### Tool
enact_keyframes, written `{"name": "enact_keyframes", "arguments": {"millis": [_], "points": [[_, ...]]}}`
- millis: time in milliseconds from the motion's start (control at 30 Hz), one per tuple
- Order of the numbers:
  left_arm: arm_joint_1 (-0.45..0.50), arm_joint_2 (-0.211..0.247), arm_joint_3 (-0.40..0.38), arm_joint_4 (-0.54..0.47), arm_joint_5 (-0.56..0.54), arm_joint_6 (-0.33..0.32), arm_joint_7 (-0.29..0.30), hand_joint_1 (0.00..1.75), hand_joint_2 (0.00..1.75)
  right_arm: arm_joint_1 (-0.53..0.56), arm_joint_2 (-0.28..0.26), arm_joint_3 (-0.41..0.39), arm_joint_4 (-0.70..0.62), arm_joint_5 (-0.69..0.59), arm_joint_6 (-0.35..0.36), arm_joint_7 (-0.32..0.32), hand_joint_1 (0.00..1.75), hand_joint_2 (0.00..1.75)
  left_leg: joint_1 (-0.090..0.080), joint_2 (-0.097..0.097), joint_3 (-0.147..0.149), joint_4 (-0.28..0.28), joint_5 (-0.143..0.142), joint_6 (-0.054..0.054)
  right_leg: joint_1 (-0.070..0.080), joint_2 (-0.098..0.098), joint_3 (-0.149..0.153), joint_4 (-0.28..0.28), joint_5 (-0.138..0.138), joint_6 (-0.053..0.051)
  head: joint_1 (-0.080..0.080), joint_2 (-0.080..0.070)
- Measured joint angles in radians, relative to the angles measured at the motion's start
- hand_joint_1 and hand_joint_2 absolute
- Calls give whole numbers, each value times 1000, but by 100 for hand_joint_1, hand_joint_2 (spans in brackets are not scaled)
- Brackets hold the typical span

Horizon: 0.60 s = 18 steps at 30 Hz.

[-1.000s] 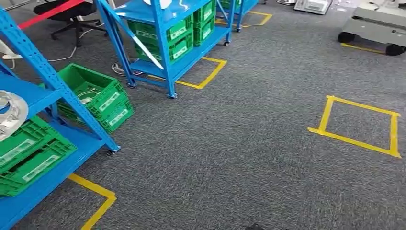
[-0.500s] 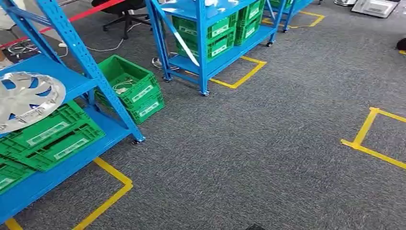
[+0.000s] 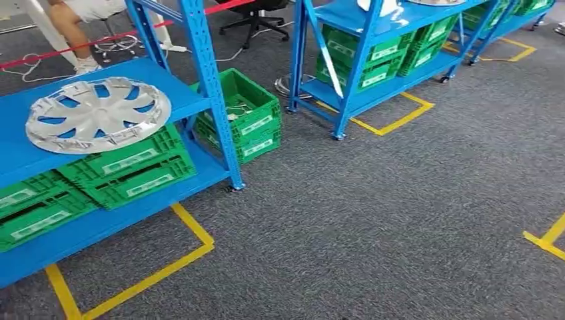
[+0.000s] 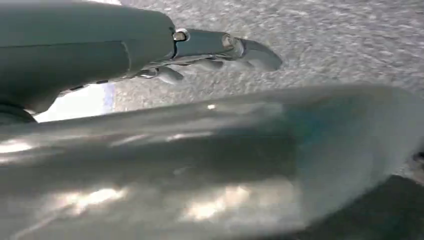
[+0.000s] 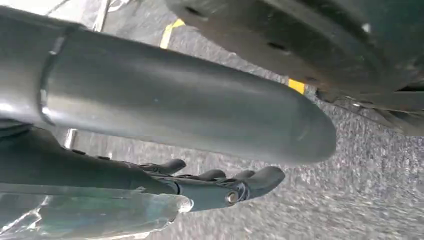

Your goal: Take the parts from the cabinet and place them on the table.

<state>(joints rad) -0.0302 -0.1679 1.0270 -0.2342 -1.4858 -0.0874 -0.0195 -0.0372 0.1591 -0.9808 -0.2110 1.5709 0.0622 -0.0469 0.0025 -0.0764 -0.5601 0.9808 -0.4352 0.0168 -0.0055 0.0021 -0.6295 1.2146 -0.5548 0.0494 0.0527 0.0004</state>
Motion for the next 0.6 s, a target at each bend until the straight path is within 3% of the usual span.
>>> {"name": "enact_keyframes", "arguments": {"millis": [33,67,100,233,267,300,333,400,433,467,533,567,600], "points": [[0,-1,-3,0,0,0,1,0,0,0,0,3,0,-1,-1,-1,0,0,2,-17,2,0,0,-2,-4,18,45,-98,51,-1,1,0],[-1,-2,-5,0,0,0,0,0,0,0,0,3,0,-3,-2,-2,0,0,3,-29,2,0,0,-8,-10,67,82,-181,78,1,0,0],[-4,-1,-7,0,0,0,0,0,0,0,0,4,2,-3,-2,-3,0,0,-1,-42,-4,5,1,-15,-17,124,90,-204,62,1,1,0],[3,-3,-12,1,1,16,-3,0,0,-1,0,6,2,-9,-10,-10,0,0,12,-91,-23,-3,19,-46,-8,73,95,-204,72,-24,-1,0],[4,-5,-12,1,2,24,-6,0,0,-1,0,5,2,-12,-15,-12,0,0,10,-56,-27,9,6,-47,-10,51,100,-213,78,-33,-2,0],[2,-6,-12,1,3,28,-8,0,0,-1,0,5,2,-15,-18,-14,0,0,4,4,-48,50,-25,-49,-8,40,102,-218,79,-41,-7,0],[-2,-7,-12,1,3,31,-9,0,0,1,0,5,2,-17,-21,-15,0,0,3,37,-84,121,-65,-52,-5,23,101,-218,80,-42,-10,0],[-7,-7,-12,1,3,34,-10,0,0,6,0,5,2,-18,-24,-15,0,0,4,62,-163,286,-133,-55,0,-16,99,-218,77,-47,-9,0],[-6,-8,-12,1,4,42,-12,0,0,5,0,5,2,-20,-26,-15,0,0,5,64,-178,319,-135,-56,1,-29,99,-218,76,-48,-8,0],[-3,-9,-11,1,6,51,-17,0,0,3,0,5,2,-24,-29,-15,0,0,5,65,-164,300,-113,-56,1,-41,99,-218,76,-48,-10,0],[-1,-10,-5,1,10,71,-33,0,0,-1,2,5,2,-28,-32,-15,0,0,4,71,-83,157,-36,-52,1,-58,102,-218,75,-47,-10,0],[-3,-9,1,1,11,77,-40,0,0,-2,4,5,2,-29,-32,-16,0,0,2,91,-28,62,-3,-47,1,-66,105,-218,74,-44,-9,0],[-8,-10,5,1,11,80,-46,0,0,-1,5,5,2,-30,-32,-16,0,0,-4,130,8,1,-3,-43,9,-71,106,-215,70,-38,-10,0]]}}
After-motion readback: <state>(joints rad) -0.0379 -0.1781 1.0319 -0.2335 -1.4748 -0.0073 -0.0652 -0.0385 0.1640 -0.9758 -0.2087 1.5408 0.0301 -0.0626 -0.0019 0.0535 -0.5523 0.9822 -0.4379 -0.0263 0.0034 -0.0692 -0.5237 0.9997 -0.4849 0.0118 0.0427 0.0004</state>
